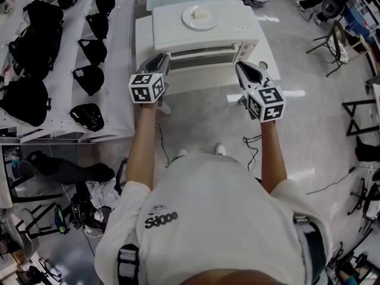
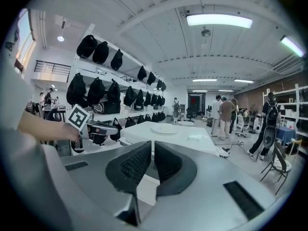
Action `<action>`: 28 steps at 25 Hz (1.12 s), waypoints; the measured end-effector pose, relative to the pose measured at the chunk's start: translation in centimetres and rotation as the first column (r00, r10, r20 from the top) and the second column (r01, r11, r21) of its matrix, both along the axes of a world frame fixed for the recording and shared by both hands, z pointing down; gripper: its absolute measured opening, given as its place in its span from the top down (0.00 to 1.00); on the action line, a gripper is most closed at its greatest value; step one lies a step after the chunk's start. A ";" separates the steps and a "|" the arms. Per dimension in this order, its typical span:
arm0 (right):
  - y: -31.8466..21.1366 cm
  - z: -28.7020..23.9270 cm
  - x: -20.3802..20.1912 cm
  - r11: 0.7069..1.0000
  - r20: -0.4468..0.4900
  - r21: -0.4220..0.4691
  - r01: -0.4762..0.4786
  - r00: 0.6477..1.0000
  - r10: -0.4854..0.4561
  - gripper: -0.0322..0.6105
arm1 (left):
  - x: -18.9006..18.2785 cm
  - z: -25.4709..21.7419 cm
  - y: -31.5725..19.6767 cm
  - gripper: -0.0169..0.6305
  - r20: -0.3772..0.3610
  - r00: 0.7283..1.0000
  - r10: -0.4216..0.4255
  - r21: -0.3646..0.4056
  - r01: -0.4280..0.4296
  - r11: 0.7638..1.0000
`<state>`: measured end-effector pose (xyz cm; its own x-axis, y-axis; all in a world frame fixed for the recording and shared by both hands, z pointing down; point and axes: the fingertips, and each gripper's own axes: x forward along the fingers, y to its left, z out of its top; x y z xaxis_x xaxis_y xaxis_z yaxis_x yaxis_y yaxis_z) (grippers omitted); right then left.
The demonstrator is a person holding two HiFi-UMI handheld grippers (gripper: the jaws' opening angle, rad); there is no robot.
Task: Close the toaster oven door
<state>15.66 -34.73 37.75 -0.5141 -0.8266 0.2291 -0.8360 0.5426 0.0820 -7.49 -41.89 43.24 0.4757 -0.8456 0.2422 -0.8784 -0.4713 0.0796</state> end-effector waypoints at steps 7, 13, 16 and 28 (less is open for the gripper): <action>-0.2 -3.7 -0.9 0.998 -0.017 0.064 0.002 1.000 -0.001 0.94 | -2.0 -5.7 4.0 0.93 0.077 0.996 -0.041 0.135 0.031 0.990; 0.1 -7.2 -3.8 0.988 -0.065 0.138 0.063 0.996 -0.054 0.94 | -2.0 -9.7 7.0 0.95 0.134 0.991 -0.002 0.190 -0.023 0.982; 0.6 -8.8 -5.1 0.980 -0.096 0.177 0.095 0.992 -0.078 0.94 | -1.4 -11.6 8.1 0.95 0.180 0.984 0.009 0.231 -0.051 0.972; 3.6 -12.7 -8.1 0.954 -0.080 0.236 0.185 0.982 -0.171 0.94 | -0.2 -16.6 11.8 0.95 0.235 0.972 0.028 0.335 -0.108 0.936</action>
